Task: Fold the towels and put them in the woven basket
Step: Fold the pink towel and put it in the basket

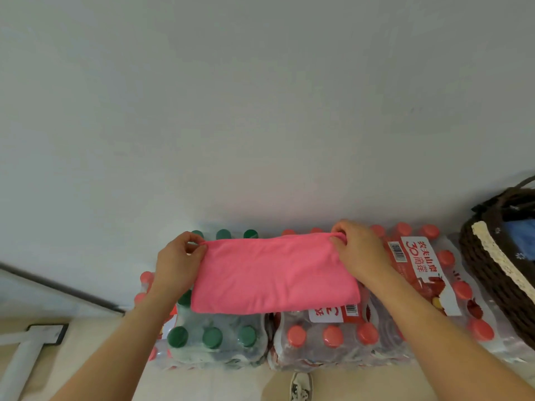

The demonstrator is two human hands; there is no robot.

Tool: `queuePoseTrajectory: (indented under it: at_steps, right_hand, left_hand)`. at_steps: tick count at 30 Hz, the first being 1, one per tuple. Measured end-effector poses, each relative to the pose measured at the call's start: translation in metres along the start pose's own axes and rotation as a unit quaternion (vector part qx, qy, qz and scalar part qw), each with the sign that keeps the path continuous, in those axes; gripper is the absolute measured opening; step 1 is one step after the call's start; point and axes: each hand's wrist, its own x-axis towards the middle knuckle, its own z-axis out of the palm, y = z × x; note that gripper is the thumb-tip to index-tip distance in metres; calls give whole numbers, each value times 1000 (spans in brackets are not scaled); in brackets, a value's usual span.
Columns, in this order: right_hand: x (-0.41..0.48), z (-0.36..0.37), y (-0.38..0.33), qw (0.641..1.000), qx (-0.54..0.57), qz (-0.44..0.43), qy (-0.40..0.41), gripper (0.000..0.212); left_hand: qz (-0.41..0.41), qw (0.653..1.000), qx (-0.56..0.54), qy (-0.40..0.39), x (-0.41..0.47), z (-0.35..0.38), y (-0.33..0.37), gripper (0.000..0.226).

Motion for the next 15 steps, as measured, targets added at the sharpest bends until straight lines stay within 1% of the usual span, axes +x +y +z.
queuePoseTrajectory:
  at_steps: [3,9,12,15]
  right_hand:
    - [3,2,2,999,-23,-36,-4,9]
    - [12,3,11,996,-30,-57,-56,8]
    - [18,2,14,997,-6,-51,-60,7]
    - [22,1,15,996,40,-27,-78,9]
  left_hand:
    - [19,999,31,10,0,3,1,11]
    - [35,997,70,5,2,5,3,9]
    - [53,992,110,11,4,4,2,11]
    - [57,991,119,-24,7,1,0,21]
